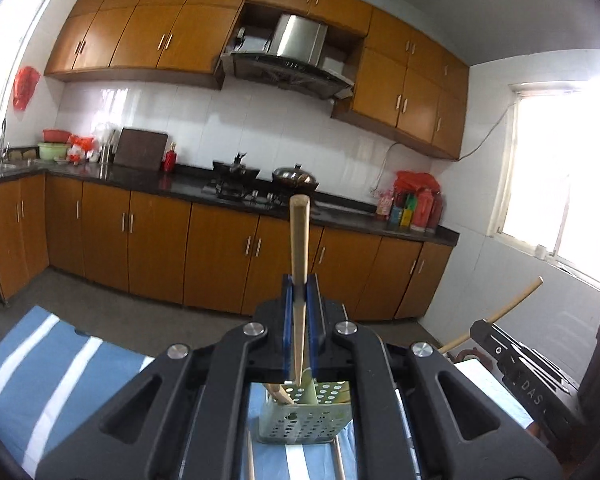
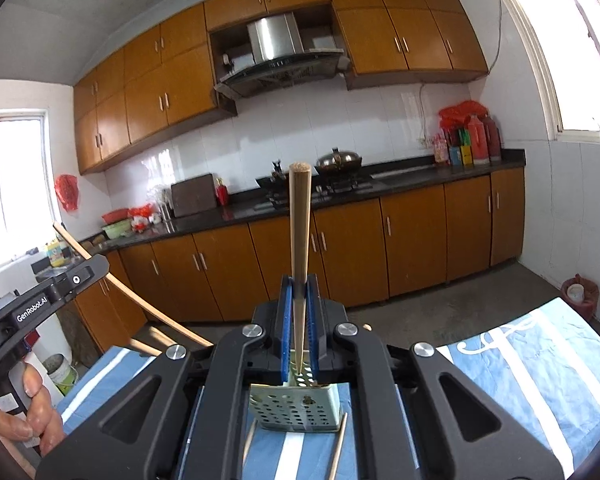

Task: Organize utensils
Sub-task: 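Lower the chopsticks into the holder and open both tools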

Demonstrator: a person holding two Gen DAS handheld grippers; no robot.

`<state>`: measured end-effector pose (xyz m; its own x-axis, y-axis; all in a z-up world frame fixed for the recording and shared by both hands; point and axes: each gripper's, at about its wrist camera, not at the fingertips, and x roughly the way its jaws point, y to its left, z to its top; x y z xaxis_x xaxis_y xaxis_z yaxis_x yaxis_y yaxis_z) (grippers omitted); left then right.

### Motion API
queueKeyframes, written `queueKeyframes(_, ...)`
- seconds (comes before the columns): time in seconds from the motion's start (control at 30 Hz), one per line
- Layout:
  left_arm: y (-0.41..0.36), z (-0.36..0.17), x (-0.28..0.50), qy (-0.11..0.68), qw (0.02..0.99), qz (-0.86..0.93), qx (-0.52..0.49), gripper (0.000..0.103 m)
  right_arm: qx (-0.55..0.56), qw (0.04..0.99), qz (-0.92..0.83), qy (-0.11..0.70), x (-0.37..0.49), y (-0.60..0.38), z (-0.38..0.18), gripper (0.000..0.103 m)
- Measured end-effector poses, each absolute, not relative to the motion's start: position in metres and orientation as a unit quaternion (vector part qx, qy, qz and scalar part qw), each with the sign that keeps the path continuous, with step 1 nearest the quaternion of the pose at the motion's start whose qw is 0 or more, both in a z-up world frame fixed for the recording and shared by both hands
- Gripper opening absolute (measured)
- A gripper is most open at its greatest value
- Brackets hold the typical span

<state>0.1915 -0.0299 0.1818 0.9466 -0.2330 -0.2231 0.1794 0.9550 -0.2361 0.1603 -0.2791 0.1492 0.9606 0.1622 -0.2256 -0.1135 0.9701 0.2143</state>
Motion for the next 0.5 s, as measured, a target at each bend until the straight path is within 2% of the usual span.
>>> queueKeyframes(0.2, -0.036, 0.147, 0.222, 0.167, 0.974, -0.101, -0.113, 0.008, 0.109, 0.979, 0.070, 0.159, 0.179, -0.280, 0.129, 0.007)
queueKeyframes(0.4, -0.032, 0.136, 0.230, 0.183, 0.972, -0.100, -0.109, 0.008, 0.108, 0.976, 0.070, 0.173, 0.180, -0.278, 0.124, 0.010)
queueKeyframes(0.47, -0.030, 0.138, 0.226, 0.182, 0.972, -0.101, -0.113, 0.011, 0.111, 0.976, 0.069, 0.171, 0.179, -0.280, 0.127, 0.024)
queueKeyframes(0.5, -0.028, 0.138, 0.224, 0.181, 0.971, -0.101, -0.115, 0.012, 0.114, 0.977, 0.068, 0.167, 0.176, -0.282, 0.129, 0.027)
